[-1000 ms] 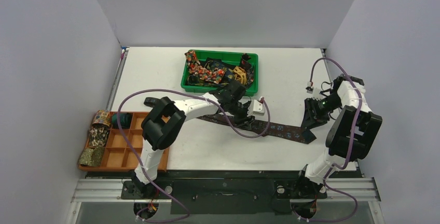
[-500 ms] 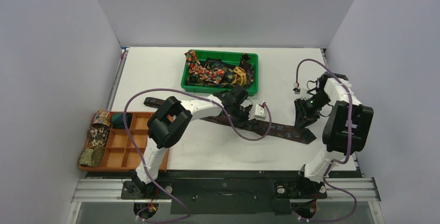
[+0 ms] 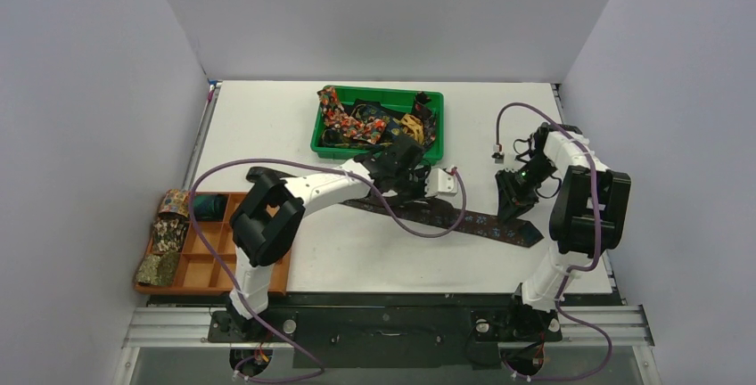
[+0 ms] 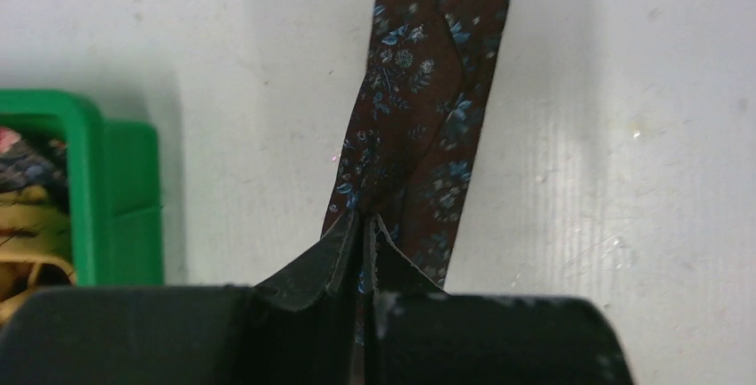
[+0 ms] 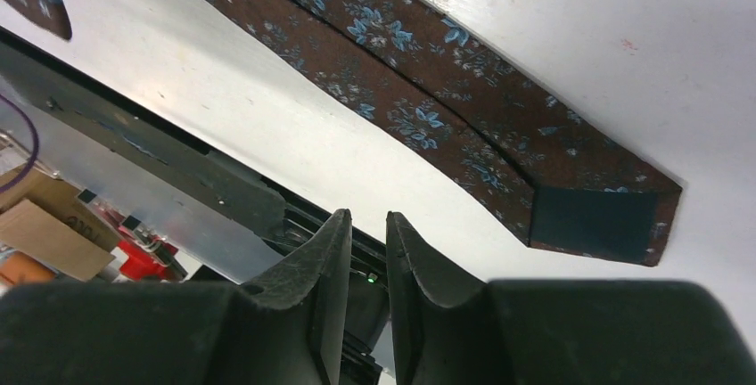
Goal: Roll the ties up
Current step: Flatten out the tie at the center of the board.
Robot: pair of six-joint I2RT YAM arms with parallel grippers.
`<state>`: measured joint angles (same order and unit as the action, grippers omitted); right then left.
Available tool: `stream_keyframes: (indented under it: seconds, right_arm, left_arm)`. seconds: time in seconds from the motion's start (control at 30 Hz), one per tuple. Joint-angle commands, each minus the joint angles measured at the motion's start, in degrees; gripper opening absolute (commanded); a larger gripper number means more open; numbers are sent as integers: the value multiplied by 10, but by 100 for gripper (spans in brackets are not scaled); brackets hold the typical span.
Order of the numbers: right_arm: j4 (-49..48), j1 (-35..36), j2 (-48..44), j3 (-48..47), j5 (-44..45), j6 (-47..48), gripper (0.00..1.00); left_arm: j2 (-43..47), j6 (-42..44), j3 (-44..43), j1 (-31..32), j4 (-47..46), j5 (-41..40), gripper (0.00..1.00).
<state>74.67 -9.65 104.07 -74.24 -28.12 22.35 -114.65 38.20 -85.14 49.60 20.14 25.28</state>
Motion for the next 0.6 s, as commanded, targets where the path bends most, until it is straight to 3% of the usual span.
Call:
stream_keyframes:
  seconds: [0.0,0.33,0.57]
  right_arm:
    - [-2,1,1,-17,-42,-18,18]
    - [-10,2,11,-7,-90,-41,19]
    - [-20,2,12,6,-89,-51,19]
  left_arm:
    - [44,56,31,20,-15,-133,0]
    - [35,98,48,60,22,-267,0]
    - [7,70,15,63,32,-268,0]
